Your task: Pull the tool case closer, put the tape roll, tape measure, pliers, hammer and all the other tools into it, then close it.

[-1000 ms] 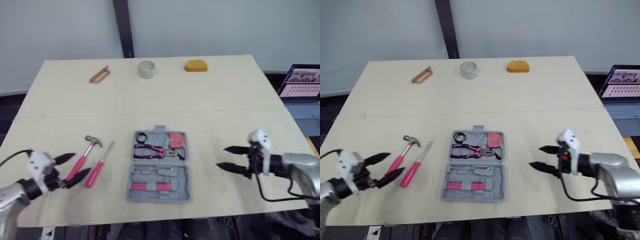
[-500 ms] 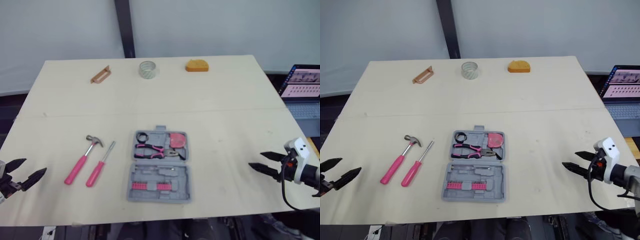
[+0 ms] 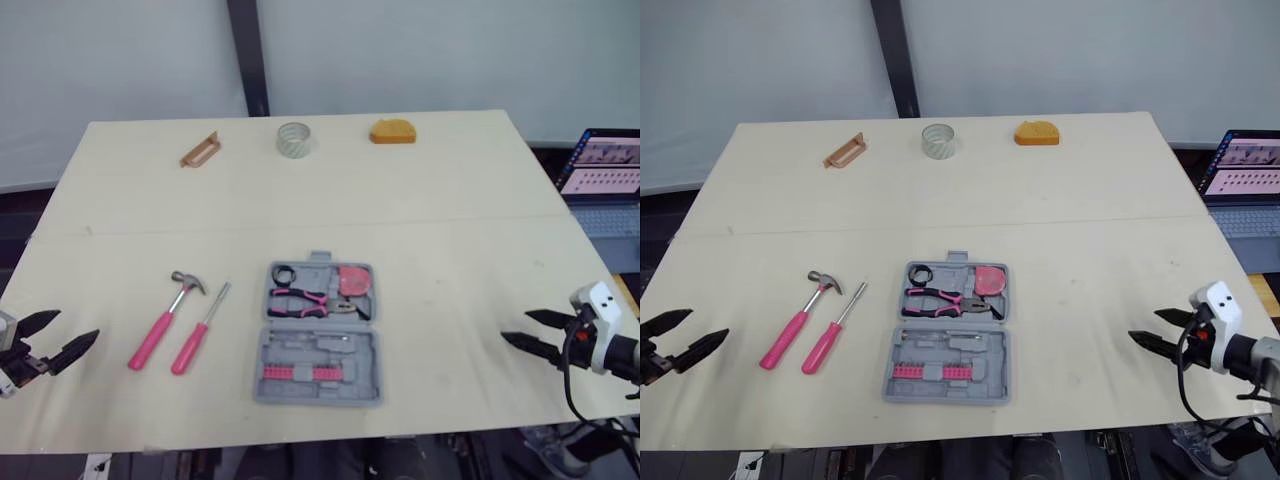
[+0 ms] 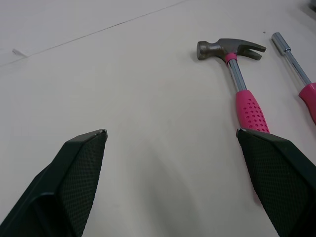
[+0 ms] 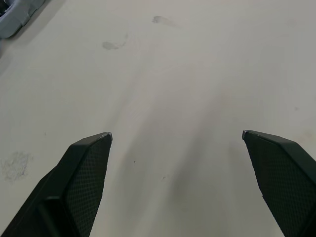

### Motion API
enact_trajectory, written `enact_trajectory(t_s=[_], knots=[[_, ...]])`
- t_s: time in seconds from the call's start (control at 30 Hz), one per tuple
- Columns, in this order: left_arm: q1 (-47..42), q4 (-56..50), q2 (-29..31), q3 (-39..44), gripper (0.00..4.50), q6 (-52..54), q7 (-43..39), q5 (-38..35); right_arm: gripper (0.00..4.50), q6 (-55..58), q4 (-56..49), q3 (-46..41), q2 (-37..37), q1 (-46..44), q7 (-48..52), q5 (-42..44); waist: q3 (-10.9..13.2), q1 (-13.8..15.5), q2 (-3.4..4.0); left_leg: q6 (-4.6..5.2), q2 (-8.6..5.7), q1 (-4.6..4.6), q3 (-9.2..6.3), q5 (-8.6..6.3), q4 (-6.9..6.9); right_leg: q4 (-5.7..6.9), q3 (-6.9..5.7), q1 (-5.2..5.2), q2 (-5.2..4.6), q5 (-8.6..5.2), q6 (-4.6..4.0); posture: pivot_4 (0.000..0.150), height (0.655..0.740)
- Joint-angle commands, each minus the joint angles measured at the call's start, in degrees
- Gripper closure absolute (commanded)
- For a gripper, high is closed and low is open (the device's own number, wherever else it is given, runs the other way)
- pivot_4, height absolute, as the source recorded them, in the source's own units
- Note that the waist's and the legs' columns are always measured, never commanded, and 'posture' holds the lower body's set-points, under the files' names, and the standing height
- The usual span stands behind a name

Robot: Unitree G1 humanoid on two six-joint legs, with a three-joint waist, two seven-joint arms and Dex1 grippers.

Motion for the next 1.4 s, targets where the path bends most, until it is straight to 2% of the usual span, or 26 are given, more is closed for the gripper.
enact_trajectory(t_s=[0.03,0.37,0.67,1.0,1.2,1.4], knots=[[-0.40,0.60,1.93,0.57,0.00,-1.21,-0.60,0.56,0.03,0.26,-2.19,-1.51,-1.30,0.22,0.25,0.87,0.00,0.00,-0.01,0.00,0.00,0.00,0.01,0.00,0.00,0.00,0.00,0.00,0.00,0.00,0.00,0.150,0.7400],[0.57,0.75,2.50,0.68,0.00,-1.37,-1.66,0.76,0.03,2.62,-5.74,-2.36,-0.85,1.20,-0.04,2.56,0.01,0.01,-0.01,-0.02,0.01,0.04,0.03,-0.01,-0.01,0.02,0.01,0.01,-0.01,0.00,0.00,0.150,0.7400],[4.75,-5.67,1.42,2.20,0.00,1.56,-1.89,-1.05,0.03,7.10,-12.32,-1.14,-0.27,-0.82,-0.18,5.65,0.02,0.02,-0.01,-0.02,0.02,0.05,0.04,-0.02,-0.01,0.03,0.02,0.01,-0.01,0.00,0.00,0.150,0.7400],[12.48,-28.05,-6.29,2.95,0.00,11.99,4.57,-5.24,0.03,13.86,-23.62,2.11,0.37,-5.35,-0.09,10.21,0.04,0.11,-0.04,-0.02,0.02,0.06,0.04,-0.04,0.01,0.04,0.05,0.02,-0.02,0.00,0.00,0.150,0.7400],[15.40,-44.02,-13.40,0.27,0.00,18.38,12.52,-6.14,0.03,15.78,-31.64,8.97,3.48,-9.69,-0.22,12.55,0.09,0.23,-0.12,-0.03,0.03,0.07,0.03,-0.05,0.04,0.04,0.07,0.04,-0.02,0.00,-0.01,0.150,0.7400],[16.85,-54.13,-19.91,-3.89,0.00,21.50,20.93,-3.74,0.03,17.43,-36.79,14.83,6.93,-15.12,-1.20,13.78,0.11,0.28,-0.16,-0.02,0.02,0.05,0.02,-0.05,0.08,0.04,0.08,0.04,-0.02,0.01,-0.01,0.150,0.7400]])
